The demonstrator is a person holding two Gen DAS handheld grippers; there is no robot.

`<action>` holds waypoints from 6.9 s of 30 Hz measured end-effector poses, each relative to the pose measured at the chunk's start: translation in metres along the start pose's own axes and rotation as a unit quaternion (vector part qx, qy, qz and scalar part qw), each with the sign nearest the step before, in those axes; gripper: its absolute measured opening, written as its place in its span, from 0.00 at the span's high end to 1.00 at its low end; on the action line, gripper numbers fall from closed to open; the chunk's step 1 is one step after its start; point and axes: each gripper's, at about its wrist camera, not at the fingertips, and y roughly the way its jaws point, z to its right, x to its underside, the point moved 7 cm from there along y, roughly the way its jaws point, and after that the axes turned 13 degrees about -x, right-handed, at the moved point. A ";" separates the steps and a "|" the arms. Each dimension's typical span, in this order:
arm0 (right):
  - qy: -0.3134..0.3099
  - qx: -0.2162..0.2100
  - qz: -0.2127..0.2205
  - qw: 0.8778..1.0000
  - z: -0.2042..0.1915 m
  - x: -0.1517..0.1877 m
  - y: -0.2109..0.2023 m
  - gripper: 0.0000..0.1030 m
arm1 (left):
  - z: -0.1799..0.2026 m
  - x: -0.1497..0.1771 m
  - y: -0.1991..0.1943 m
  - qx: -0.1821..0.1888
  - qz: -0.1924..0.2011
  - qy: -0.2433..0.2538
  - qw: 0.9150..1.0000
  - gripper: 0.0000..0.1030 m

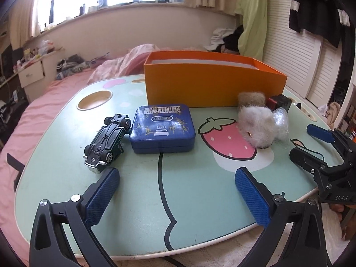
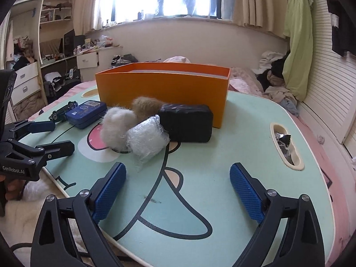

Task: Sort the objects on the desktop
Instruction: 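Grasp the black toy car with the left gripper, then lift the toy car with the left gripper while the right gripper grasps the clear bubble-wrap bag, then lower the toy car and bubble-wrap bag into the orange box, open both grippers, then grasp the blue Durex tin with the left gripper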

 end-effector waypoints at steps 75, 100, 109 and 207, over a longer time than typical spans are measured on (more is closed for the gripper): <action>-0.005 -0.010 0.002 1.000 -0.002 0.004 -0.001 0.06 | -0.059 -0.028 -0.037 0.058 0.087 -0.060 0.993 0.74; 0.021 -0.063 0.011 0.998 -0.015 -0.028 0.000 0.26 | -0.035 -0.012 -0.030 0.071 0.068 -0.025 0.995 0.74; 0.082 -0.095 0.002 0.992 -0.007 -0.027 0.010 0.62 | -0.033 -0.012 -0.031 0.076 0.069 -0.026 0.994 0.74; -0.004 -0.033 -0.048 0.998 -0.025 -0.005 0.015 0.01 | -0.010 -0.027 -0.015 0.064 0.024 -0.053 0.996 0.27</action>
